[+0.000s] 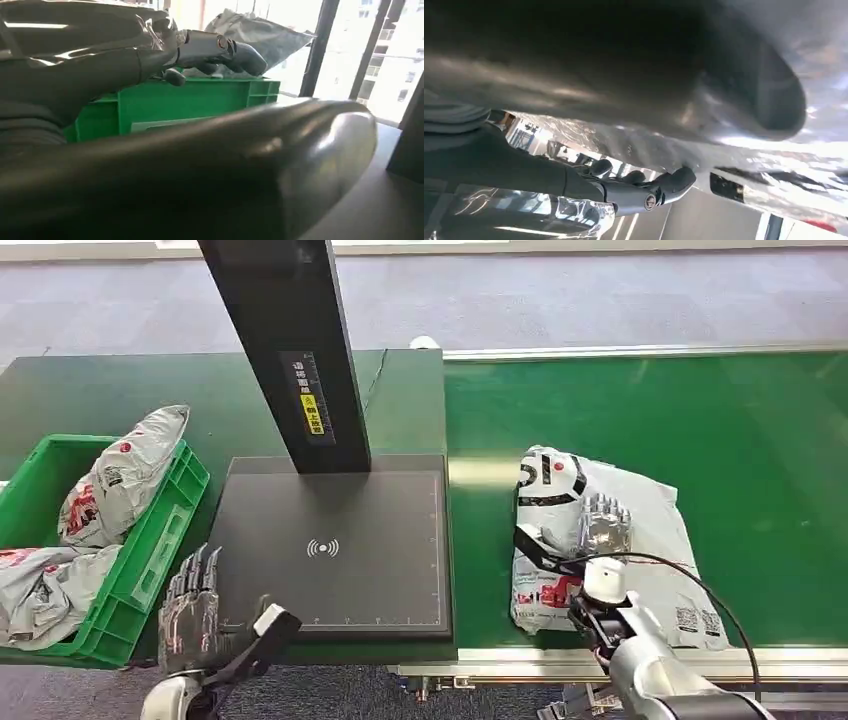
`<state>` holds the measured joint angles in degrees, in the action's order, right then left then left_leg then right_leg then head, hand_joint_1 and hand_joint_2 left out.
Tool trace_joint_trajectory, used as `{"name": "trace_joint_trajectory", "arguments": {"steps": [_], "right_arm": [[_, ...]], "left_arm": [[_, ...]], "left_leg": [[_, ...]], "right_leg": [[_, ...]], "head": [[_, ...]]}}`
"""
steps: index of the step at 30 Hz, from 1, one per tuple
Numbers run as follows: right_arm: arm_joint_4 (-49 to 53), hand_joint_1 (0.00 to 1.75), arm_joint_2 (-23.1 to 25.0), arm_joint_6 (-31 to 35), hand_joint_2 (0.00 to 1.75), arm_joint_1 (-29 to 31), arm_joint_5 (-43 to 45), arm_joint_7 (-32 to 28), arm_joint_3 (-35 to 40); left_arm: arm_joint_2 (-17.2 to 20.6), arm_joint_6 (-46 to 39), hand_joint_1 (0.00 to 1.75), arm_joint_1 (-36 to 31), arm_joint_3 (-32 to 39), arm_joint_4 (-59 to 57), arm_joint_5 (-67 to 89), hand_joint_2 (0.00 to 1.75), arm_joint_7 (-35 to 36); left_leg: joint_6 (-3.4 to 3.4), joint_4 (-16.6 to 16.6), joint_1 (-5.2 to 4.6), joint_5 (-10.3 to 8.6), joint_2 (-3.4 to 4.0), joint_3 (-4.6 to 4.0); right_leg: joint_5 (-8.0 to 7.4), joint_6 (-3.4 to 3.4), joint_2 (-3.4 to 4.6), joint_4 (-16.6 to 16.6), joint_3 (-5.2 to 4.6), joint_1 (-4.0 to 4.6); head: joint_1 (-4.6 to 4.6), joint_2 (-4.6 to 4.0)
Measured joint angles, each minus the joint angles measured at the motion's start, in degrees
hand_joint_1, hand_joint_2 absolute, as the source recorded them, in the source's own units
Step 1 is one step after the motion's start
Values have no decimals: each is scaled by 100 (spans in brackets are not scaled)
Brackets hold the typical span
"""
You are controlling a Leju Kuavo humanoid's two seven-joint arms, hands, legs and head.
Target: Moved the parcel from conveyor to table for the left to box.
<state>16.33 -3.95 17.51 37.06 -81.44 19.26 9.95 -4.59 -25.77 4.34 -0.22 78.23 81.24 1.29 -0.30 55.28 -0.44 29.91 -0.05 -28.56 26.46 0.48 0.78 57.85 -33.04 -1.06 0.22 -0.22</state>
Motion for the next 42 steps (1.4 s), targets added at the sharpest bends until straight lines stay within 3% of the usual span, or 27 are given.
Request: {"name": "trace_joint_trajectory", "arguments": {"steps": [14, 15, 16, 17, 18, 42], "right_arm": [[-33, 0, 55, -665, 0, 18, 0, -61, -282], [-33, 9, 72, -682, 0, 26, 0, -83, -282], [-33, 117, 92, -693, 0, 40, -2, -111, -282], [-33, 168, 100, -706, 0, 46, -2, -125, -282], [-33, 173, 116, -709, 0, 50, -2, -129, -282], [-33, 175, 367, 159, 0, 58, -57, -470, -313]], "left_arm": [[127, -39, 0, -138, -101, -109, -116, 0, 42], [138, -50, 0, -130, -98, -107, -120, 0, 46], [149, -63, 0, -119, -94, -107, -120, 0, 48], [157, -66, 0, -111, -90, -107, -120, 0, 50], [162, -66, 0, -102, -90, -107, -120, 0, 50], [197, -131, 0, 90, 24, 94, -118, 0, 11]], "left_leg": [[0, -1, 1, 0, 0, 0], [0, -1, 1, 0, 0, 0], [0, -1, 1, 0, 0, 0], [0, -1, 1, 0, 0, 0], [0, -1, 1, 0, 0, 0], [0, -1, 1, 0, 0, 1]], "right_leg": [[0, 0, -1, 0, 3, 1], [0, 0, -1, 0, 3, 1], [0, 0, -1, 0, 3, 1], [0, 0, -1, 0, 3, 1], [0, 0, -1, 0, 3, 1], [0, 0, -2, 1, 5, 1]], "head": [[0, 0], [-2, 0], [-2, 0], [-2, 0], [-2, 0], [0, 0]]}}
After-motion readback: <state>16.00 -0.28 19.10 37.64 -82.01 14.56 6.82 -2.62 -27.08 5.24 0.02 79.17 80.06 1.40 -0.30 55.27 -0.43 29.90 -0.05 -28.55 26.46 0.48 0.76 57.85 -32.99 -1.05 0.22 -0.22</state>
